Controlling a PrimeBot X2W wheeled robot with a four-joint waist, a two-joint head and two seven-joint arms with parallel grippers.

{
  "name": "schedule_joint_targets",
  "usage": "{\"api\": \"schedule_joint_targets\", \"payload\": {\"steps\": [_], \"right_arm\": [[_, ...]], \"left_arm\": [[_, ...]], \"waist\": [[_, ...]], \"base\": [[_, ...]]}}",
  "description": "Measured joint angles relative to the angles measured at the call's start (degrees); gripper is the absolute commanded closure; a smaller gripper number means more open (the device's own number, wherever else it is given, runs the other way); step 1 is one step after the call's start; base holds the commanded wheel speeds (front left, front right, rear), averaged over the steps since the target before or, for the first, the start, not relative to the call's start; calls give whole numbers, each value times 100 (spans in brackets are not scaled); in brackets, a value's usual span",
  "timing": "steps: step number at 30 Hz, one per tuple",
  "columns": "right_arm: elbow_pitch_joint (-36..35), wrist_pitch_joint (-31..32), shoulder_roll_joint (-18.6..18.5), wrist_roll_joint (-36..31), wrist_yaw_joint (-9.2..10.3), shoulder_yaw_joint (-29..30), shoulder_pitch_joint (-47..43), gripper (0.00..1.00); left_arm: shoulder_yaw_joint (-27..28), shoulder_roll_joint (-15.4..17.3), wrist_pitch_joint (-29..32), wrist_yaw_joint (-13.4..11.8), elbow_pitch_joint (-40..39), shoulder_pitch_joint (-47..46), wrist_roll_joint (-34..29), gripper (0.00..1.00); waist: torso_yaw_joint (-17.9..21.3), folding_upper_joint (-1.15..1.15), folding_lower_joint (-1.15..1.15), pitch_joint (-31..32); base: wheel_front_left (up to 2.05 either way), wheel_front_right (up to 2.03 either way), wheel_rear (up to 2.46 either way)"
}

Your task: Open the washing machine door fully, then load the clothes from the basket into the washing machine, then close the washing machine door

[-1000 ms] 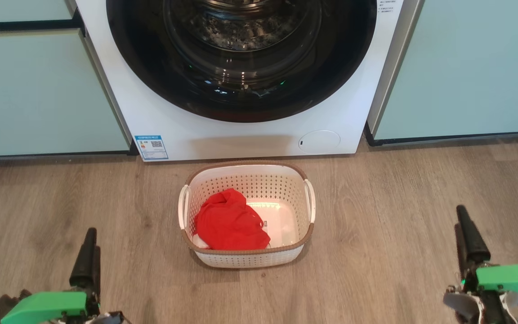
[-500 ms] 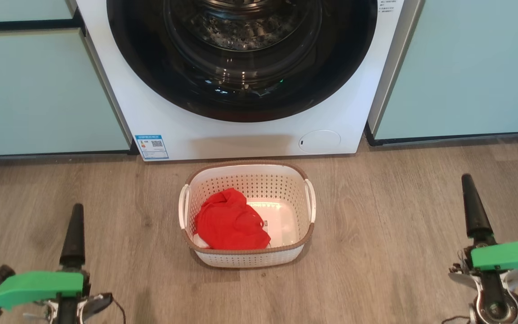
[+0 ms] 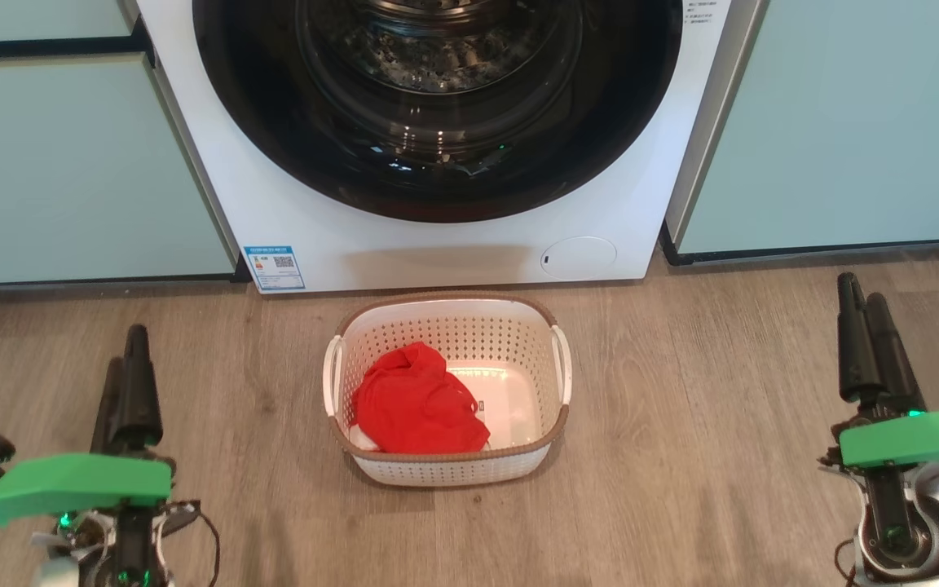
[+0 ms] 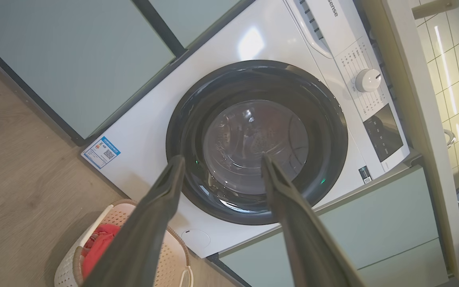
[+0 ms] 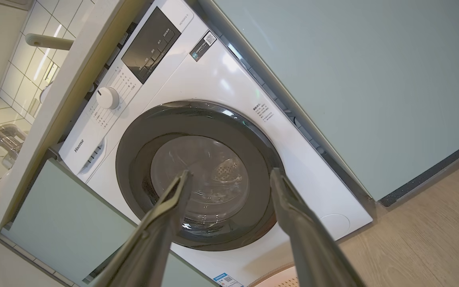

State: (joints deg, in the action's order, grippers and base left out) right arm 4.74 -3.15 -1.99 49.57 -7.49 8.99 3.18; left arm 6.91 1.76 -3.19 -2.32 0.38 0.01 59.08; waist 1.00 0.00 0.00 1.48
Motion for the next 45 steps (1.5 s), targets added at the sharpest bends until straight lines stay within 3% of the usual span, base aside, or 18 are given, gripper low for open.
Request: {"api": "schedule_joint_targets", "payload": {"steps": [13, 29, 45], "right_arm": [[-458, -200, -1, -1279, 0, -226, 13, 0], [-144, -470, -5, -2002, 0, -550, 75, 0], [582, -740, -11, -2450, 0, -901, 76, 0]], "left_arm": [[-423, 9, -221, -498, -682, 0, -1185, 0], [-1307, 29, -459, -576, -804, 34, -2967, 0], [-1651, 63, -736, -644, -69, 263, -4038, 0]], "waist": [[9, 0, 0, 40], [84, 0, 0, 98], [197, 0, 0, 166]], "base": [[0, 0, 0], [0, 0, 0], [0, 0, 0]]}}
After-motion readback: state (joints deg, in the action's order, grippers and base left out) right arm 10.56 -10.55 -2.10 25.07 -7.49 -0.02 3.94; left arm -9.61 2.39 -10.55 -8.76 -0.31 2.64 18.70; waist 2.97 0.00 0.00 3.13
